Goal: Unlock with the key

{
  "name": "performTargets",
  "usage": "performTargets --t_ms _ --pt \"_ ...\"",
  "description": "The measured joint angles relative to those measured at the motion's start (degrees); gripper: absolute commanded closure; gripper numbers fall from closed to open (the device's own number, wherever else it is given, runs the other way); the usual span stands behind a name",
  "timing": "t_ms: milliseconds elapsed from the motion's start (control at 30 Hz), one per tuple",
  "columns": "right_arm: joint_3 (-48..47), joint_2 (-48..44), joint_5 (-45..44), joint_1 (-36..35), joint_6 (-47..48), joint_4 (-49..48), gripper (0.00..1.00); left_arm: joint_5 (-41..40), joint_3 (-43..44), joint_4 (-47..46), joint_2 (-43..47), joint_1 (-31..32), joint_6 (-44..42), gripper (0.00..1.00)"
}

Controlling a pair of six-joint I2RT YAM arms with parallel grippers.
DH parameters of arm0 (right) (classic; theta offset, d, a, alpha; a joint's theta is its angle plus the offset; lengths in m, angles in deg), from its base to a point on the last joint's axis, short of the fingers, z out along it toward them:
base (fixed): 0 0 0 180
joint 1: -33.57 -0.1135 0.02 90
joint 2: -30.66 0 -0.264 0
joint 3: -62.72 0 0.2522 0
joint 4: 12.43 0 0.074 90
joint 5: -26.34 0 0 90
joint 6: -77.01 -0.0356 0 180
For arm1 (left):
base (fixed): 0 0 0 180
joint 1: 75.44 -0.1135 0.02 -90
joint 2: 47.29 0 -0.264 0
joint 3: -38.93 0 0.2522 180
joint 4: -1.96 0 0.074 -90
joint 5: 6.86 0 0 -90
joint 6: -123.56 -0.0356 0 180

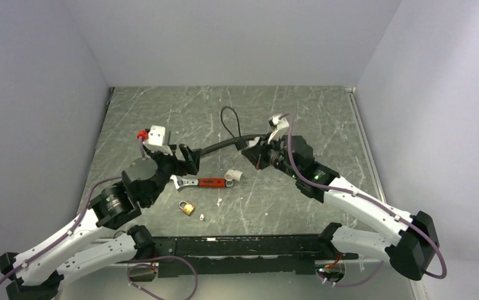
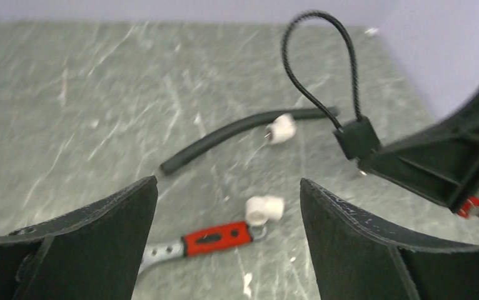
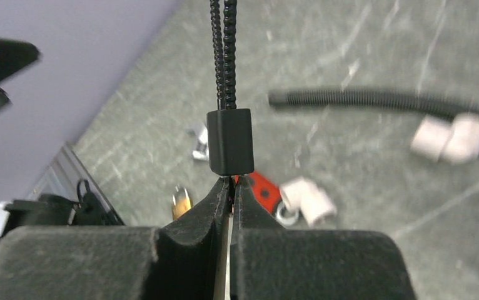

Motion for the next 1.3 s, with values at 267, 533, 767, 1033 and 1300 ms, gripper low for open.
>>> performTargets --t_ms 267,533,767,1033,1300 --pt "12.0 2.43 0.98 2.25 -9.01 0.94 1.0 -10.32 2.32 28.85 -10.47 -0.02 21.84 0.11" --pt "19.21 11.45 4.85 10.45 -13.62 -5.01 1.0 -10.32 -2.64 38.91 -11.54 -0.02 32.72 0.1" --pt "20.0 20.31 10.16 14.88 -14.08 -8.59 0.73 -10.1 -3.91 40.98 -11.8 -0.02 37.16 0.1" --pt "18.49 18.51 8.5 15.89 -11.5 -5.84 0.34 -9.55 -4.81 40.54 -13.22 -0.15 39.65 0.11" --pt "15.87 9.51 2.56 16.09 -7.02 4.81 0.25 -7.19 -6.71 40.87 -20.85 -0.2 47.28 0.15"
